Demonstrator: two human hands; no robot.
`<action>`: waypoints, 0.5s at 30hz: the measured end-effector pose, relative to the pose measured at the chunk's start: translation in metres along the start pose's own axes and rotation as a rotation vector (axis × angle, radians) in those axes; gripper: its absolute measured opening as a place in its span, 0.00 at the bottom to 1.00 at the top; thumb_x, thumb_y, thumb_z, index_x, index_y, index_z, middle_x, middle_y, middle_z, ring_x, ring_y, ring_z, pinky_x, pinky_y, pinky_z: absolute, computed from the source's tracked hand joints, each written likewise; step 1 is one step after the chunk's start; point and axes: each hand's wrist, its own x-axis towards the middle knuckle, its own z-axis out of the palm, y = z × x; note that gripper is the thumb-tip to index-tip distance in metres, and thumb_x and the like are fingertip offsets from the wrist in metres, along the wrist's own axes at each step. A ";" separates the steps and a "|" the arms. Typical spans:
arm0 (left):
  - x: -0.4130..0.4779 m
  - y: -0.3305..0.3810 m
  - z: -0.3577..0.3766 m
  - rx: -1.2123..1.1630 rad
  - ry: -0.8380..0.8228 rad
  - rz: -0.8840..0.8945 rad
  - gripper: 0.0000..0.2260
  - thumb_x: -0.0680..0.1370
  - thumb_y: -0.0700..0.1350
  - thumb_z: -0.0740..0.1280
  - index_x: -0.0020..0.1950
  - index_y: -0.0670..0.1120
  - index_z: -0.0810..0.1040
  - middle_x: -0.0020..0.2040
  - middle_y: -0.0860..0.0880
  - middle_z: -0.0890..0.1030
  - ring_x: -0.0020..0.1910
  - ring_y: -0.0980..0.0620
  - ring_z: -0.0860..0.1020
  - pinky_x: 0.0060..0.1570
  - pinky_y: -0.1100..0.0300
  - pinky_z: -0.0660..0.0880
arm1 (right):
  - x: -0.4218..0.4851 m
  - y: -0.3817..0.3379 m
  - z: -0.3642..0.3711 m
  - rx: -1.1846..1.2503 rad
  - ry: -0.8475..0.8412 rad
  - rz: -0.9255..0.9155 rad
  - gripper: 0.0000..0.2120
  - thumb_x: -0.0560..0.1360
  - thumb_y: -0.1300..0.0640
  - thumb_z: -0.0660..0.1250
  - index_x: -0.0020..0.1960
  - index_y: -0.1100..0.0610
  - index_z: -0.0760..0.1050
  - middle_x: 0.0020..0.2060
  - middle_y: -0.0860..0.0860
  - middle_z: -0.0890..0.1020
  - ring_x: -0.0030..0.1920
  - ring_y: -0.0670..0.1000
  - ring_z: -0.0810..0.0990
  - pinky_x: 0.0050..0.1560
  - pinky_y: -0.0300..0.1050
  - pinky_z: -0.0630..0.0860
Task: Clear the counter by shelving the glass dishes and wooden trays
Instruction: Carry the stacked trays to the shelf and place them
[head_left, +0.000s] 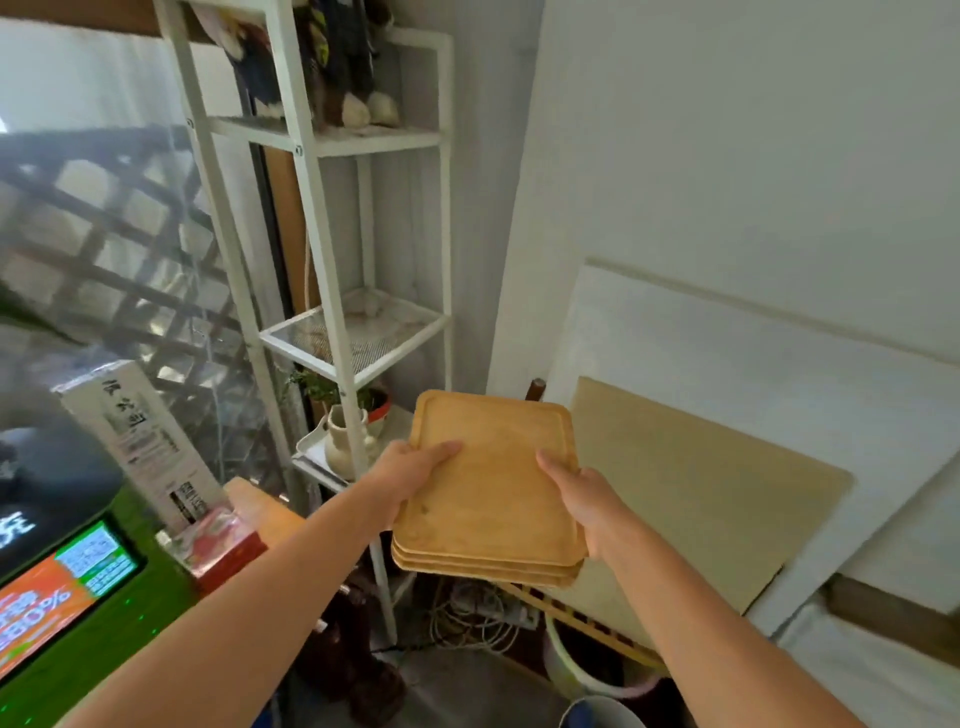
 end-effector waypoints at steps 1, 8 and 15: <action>0.008 0.008 -0.005 -0.012 0.027 0.011 0.35 0.67 0.60 0.79 0.66 0.47 0.69 0.56 0.44 0.80 0.51 0.42 0.82 0.50 0.43 0.82 | 0.011 -0.011 0.006 -0.008 -0.025 -0.013 0.33 0.70 0.34 0.71 0.64 0.56 0.72 0.49 0.52 0.80 0.46 0.55 0.80 0.43 0.51 0.77; 0.071 0.077 -0.022 -0.104 0.175 0.059 0.33 0.68 0.59 0.79 0.67 0.46 0.73 0.55 0.44 0.82 0.50 0.42 0.83 0.46 0.47 0.82 | 0.100 -0.104 0.039 -0.061 -0.155 -0.082 0.40 0.68 0.34 0.73 0.70 0.58 0.69 0.56 0.56 0.80 0.52 0.59 0.81 0.50 0.56 0.79; 0.141 0.155 -0.029 -0.239 0.352 0.102 0.32 0.70 0.57 0.78 0.68 0.45 0.70 0.49 0.46 0.80 0.42 0.46 0.81 0.22 0.58 0.77 | 0.196 -0.219 0.067 -0.198 -0.329 -0.143 0.43 0.68 0.35 0.73 0.74 0.58 0.63 0.53 0.54 0.78 0.48 0.57 0.78 0.50 0.55 0.76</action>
